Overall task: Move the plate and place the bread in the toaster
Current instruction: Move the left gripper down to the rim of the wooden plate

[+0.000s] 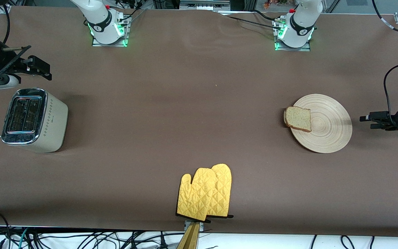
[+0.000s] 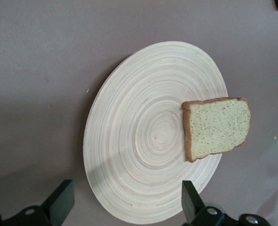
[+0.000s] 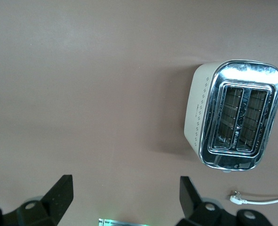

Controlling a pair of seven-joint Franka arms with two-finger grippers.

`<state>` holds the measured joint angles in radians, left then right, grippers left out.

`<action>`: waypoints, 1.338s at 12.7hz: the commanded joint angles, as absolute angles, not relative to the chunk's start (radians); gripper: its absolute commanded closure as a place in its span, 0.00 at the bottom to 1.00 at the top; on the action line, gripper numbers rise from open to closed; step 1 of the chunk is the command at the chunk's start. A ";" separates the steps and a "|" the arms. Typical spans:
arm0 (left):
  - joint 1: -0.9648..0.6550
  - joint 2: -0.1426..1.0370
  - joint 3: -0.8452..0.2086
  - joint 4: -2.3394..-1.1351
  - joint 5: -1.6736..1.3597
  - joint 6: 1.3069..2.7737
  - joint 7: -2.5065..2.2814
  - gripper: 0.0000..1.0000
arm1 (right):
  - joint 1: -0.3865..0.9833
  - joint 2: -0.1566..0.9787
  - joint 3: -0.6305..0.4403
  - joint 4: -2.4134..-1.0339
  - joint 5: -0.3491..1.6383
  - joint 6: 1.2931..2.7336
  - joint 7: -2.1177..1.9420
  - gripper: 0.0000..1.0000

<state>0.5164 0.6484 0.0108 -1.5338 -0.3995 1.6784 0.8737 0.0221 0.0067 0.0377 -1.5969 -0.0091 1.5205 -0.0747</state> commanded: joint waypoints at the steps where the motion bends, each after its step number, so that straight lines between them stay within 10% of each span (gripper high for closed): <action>1: 0.543 0.728 0.014 -1.486 -0.459 1.657 0.914 0.00 | 0.021 0.014 0.040 -1.577 -0.011 1.514 -0.061 0.00; 9: 0.551 0.827 0.037 -1.546 -0.570 1.638 0.907 0.02 | 0.021 0.014 0.040 -1.577 -0.011 1.514 -0.061 0.00; 17: 0.540 0.834 0.037 -1.559 -0.588 1.615 0.908 0.88 | 0.020 0.014 0.038 -1.577 -0.011 1.513 -0.061 0.00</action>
<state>0.5472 0.8392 0.0312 -1.5482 -0.5585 1.6264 0.8910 0.0221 0.0068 0.0374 -1.5968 -0.0091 1.5206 -0.0747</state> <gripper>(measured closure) 0.731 0.000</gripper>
